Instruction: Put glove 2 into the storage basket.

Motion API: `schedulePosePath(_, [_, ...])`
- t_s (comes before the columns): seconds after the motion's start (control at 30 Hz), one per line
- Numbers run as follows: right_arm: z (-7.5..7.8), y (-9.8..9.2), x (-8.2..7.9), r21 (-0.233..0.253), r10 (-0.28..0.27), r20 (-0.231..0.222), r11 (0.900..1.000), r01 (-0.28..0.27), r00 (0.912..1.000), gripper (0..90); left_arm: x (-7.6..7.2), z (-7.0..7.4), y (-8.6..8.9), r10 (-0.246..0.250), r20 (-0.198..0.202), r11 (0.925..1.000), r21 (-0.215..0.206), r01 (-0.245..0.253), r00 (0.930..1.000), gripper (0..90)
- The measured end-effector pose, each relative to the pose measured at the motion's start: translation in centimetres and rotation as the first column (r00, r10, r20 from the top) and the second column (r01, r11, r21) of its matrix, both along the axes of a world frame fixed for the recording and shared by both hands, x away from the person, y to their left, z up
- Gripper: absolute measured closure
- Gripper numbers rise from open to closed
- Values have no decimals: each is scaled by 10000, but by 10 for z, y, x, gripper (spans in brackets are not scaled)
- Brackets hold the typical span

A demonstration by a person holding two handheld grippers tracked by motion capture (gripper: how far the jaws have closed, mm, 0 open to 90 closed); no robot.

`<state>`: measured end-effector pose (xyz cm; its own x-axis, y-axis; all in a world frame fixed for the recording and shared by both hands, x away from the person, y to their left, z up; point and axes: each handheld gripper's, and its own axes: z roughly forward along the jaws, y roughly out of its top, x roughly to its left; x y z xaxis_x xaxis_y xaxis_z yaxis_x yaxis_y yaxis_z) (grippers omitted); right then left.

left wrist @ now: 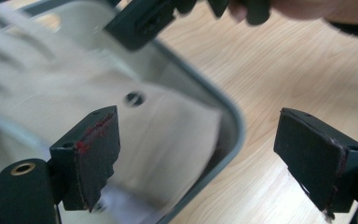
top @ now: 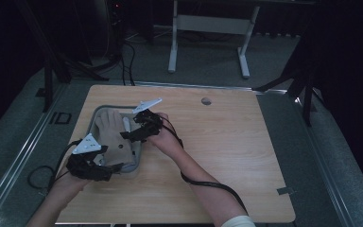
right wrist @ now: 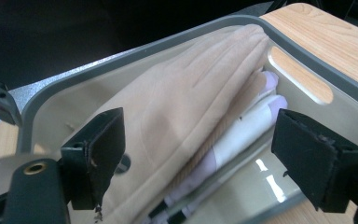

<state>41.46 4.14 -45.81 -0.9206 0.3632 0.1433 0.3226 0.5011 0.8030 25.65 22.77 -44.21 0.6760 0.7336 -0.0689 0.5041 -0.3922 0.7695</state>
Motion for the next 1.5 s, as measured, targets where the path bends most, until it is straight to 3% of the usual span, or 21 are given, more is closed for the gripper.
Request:
schedulePosePath(0.13, [0, -14, -6, -27, 45, 221, 10000, -44, 9997, 161, -1, -3, -18, -217, 326, 9992, -341, 228, 9992, 147])
schedulePosePath(0.27, [1, -32, -8, -88, -175, 306, 9998, 178, 9994, 161, 0, -4, -36, -714, 282, 9958, -558, 729, 9970, 147])
schedulePosePath(0.6, [-2, -76, -12, -322, -425, 496, 9985, 441, 9979, 163, 4, -12, -72, -1409, 441, 9884, -502, 1430, 9890, 147])
schedulePosePath(0.77, [-8, -95, -15, -447, -578, 528, 9972, 602, 9969, 164, 6, -15, -86, -1642, 550, 9831, -728, 1680, 9849, 147])
schedulePosePath(1.07, [-25, -128, -26, -693, -751, 436, 9945, 780, 9962, 164, 7, -30, -111, -2289, 394, 9691, -848, 2315, 9726, 147])
schedulePosePath(1.27, [-37, -141, -30, -798, -827, 317, 9932, 850, 9961, 164, 6, -47, -127, -2683, 222, 9601, -757, 2692, 9631, 147])
schedulePosePath(1.5, [-57, -154, -37, -934, -905, 163, 9914, 917, 9958, 164, 7, -64, -136, -2889, 224, 9540, -770, 2898, 9571, 147])
